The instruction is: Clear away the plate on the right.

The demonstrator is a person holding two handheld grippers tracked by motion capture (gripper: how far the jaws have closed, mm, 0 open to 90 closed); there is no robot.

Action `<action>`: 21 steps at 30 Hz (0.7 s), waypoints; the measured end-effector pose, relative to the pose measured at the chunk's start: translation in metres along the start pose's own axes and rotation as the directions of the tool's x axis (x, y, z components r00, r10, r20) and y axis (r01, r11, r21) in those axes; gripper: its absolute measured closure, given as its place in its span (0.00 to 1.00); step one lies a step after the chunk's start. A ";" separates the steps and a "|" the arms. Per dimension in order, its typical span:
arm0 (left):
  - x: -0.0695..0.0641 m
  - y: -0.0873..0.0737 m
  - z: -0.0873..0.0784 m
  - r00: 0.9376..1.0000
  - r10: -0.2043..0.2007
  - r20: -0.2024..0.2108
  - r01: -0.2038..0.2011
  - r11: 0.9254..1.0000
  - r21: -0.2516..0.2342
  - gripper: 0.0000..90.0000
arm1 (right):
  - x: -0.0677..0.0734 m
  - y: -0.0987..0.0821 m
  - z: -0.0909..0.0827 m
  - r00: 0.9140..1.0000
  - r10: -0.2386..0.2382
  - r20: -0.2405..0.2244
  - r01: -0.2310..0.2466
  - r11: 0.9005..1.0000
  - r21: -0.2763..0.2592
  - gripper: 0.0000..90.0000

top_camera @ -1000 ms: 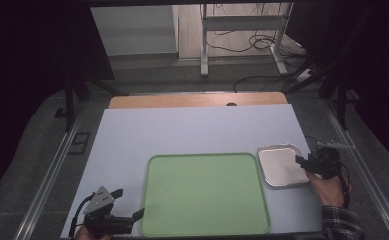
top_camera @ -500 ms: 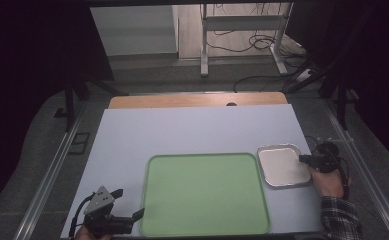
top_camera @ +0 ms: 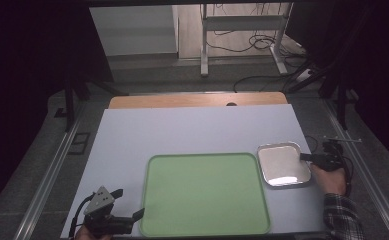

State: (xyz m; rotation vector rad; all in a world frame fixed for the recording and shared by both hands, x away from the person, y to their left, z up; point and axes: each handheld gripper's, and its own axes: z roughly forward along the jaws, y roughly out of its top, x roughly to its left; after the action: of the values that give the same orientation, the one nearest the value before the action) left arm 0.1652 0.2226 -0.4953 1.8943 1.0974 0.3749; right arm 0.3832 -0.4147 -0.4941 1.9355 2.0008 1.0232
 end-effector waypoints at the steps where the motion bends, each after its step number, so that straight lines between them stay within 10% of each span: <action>1: 0.000 0.000 0.000 1.000 0.000 0.000 0.000 1.000 0.000 0.03 | 0.000 0.000 0.000 1.000 0.000 0.000 0.000 1.000 0.000 0.99; 21: 0.000 0.000 0.000 1.000 -0.003 -0.002 0.003 1.000 -0.001 0.03 | 0.022 0.003 -0.015 0.997 -0.014 -0.077 0.008 0.997 -0.080 0.99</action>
State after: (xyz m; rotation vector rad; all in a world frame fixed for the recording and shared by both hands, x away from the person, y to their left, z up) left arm 0.1651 0.2227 -0.4952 1.8918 1.1006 0.3754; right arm 0.3743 -0.3997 -0.4740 1.8698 1.9764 1.1736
